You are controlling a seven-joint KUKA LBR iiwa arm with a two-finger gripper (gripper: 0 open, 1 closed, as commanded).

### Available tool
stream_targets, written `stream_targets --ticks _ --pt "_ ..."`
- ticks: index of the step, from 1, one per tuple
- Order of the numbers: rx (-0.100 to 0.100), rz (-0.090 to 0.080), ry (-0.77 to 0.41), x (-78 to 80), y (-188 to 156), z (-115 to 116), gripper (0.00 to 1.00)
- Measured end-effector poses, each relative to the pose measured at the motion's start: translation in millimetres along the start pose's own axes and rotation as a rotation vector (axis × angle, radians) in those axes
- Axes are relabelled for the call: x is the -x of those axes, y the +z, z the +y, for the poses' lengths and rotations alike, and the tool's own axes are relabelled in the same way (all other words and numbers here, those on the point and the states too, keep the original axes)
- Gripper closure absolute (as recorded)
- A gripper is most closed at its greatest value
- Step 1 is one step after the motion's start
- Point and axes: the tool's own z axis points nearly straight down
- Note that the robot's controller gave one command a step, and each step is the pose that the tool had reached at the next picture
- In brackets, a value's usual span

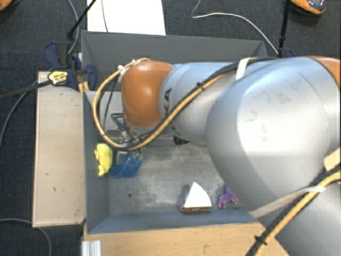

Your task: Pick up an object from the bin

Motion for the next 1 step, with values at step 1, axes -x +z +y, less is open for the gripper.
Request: stream_targets --ticks 1 --pt "0.005 -0.008 0.001 2.7 -65.5 1.5 1.0"
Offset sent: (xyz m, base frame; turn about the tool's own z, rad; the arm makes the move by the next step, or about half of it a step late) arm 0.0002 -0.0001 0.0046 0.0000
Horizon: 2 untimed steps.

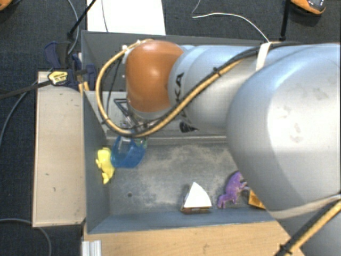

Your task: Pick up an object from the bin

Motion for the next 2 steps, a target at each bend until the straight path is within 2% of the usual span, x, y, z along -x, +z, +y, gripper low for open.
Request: stream_targets --ticks 1,2 --pt "-0.008 0.009 0.002 -2.8 62.4 -3.5 1.0" --pt "0.002 -0.003 0.001 1.3 -41.6 0.5 1.0"
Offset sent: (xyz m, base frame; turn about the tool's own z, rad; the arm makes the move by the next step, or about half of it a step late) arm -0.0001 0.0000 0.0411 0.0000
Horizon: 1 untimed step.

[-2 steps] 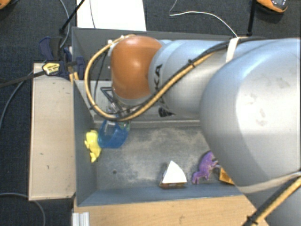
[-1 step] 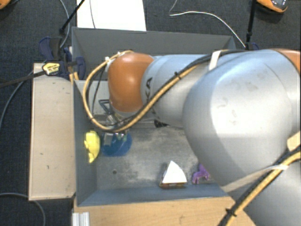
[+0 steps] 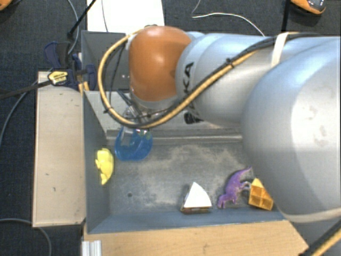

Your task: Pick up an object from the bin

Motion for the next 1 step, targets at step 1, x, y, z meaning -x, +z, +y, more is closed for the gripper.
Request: stream_targets --ticks 1 --pt "-0.008 0.009 0.001 -1.7 6.6 -2.2 1.0"
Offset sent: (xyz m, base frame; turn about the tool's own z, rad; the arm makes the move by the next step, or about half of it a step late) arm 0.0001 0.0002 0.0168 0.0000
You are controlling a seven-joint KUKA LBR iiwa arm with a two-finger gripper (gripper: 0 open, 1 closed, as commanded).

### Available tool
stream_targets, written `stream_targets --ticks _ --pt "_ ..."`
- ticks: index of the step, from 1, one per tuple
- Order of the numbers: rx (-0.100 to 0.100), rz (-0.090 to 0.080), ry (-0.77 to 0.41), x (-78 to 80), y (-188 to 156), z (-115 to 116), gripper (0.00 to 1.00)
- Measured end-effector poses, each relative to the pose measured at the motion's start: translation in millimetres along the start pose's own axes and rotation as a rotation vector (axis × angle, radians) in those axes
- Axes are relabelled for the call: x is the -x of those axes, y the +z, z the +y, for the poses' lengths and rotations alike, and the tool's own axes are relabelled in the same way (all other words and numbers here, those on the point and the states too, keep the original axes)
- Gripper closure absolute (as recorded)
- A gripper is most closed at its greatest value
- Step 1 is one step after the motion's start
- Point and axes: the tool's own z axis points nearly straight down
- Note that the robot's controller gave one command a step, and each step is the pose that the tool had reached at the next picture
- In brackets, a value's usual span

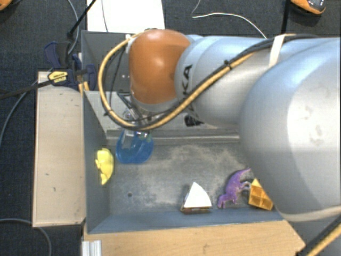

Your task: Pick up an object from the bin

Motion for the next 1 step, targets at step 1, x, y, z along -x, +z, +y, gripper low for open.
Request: stream_targets --ticks 1 --pt "0.012 -0.016 -0.001 3.4 -26.0 2.9 1.0"
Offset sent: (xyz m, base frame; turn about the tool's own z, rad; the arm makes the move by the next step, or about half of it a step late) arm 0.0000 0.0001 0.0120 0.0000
